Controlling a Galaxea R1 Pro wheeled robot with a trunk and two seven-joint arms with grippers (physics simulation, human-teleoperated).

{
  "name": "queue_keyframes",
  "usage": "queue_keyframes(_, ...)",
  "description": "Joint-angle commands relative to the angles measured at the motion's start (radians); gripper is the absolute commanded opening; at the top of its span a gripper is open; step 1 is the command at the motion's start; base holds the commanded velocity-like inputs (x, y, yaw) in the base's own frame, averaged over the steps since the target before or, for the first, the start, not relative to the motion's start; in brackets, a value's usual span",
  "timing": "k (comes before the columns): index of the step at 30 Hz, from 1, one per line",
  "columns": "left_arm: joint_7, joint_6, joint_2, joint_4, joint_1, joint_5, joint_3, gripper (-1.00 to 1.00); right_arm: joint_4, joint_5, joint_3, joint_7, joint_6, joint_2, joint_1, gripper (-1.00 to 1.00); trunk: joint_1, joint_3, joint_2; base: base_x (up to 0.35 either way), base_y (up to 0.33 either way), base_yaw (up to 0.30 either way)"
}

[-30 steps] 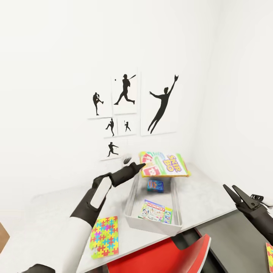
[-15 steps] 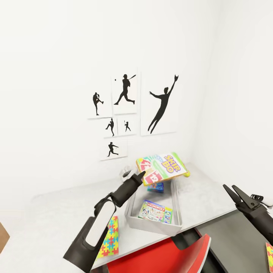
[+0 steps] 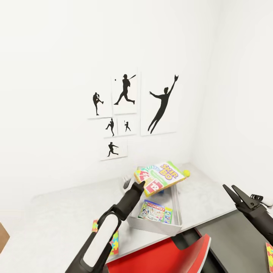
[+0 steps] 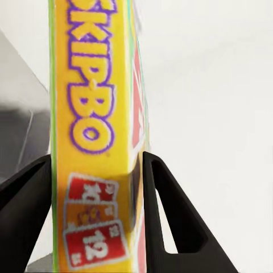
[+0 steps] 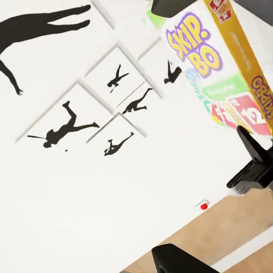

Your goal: Put all the toys in the child's room - the three board games (two on the bed and one on the table), the two jigsaw puzzles on the table, and the tennis ball on the table - inside the toy box on the table in the child's room.

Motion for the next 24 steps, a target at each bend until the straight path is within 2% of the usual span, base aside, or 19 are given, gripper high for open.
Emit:
queue_keyframes(1,0.044,-0.027,0.000,-0.002,0.000,0.036,-0.015,-1.00,0.000,-0.005,0.000,0.000,0.007,0.000,-0.001,1.00,0.000,-0.002,-0.002,0.000,0.000,0.000)
queue_keyframes(4,0.124,-0.124,0.000,-0.003,0.000,0.074,-0.067,-1.00,0.000,-0.005,0.000,0.000,0.008,0.000,-0.001,1.00,0.000,-0.002,-0.002,0.000,0.000,0.000)
queue_keyframes(7,0.182,-0.166,0.000,-0.004,-0.001,0.085,-0.093,-1.00,0.000,-0.005,0.000,0.001,0.008,0.000,0.000,1.00,0.000,-0.002,-0.002,0.000,0.000,0.000)
queue_keyframes(10,0.222,-0.202,0.000,-0.003,-0.001,0.088,-0.104,-1.00,0.000,-0.005,0.000,0.002,0.008,0.000,-0.001,1.00,0.000,-0.002,-0.002,0.000,0.000,0.000)
queue_keyframes(13,0.235,-0.251,0.000,-0.003,-0.001,0.090,-0.108,-1.00,0.000,-0.005,0.000,0.002,0.008,0.000,-0.001,1.00,0.000,-0.002,-0.002,0.000,0.000,0.000)
queue_keyframes(18,0.323,-0.280,0.000,-0.004,-0.001,0.093,-0.112,-1.00,0.000,-0.005,-0.001,0.002,0.008,0.000,-0.001,1.00,0.000,-0.002,-0.002,0.000,0.000,0.000)
queue_keyframes(21,0.344,-0.302,0.000,-0.007,-0.001,0.090,-0.114,-1.00,0.000,-0.005,-0.001,0.002,0.008,0.000,-0.001,1.00,0.000,-0.002,-0.002,0.000,0.000,0.000)
queue_keyframes(23,0.345,-0.328,0.000,-0.008,-0.001,0.084,-0.129,-1.00,0.000,-0.005,-0.001,0.002,0.008,0.000,-0.001,1.00,0.000,-0.002,-0.002,0.000,0.000,0.000)
queue_keyframes(24,0.345,-0.354,0.000,-0.009,-0.001,0.082,-0.151,-1.00,0.000,-0.005,-0.001,0.002,0.008,0.000,0.000,1.00,0.000,-0.002,-0.002,0.000,0.000,0.000)
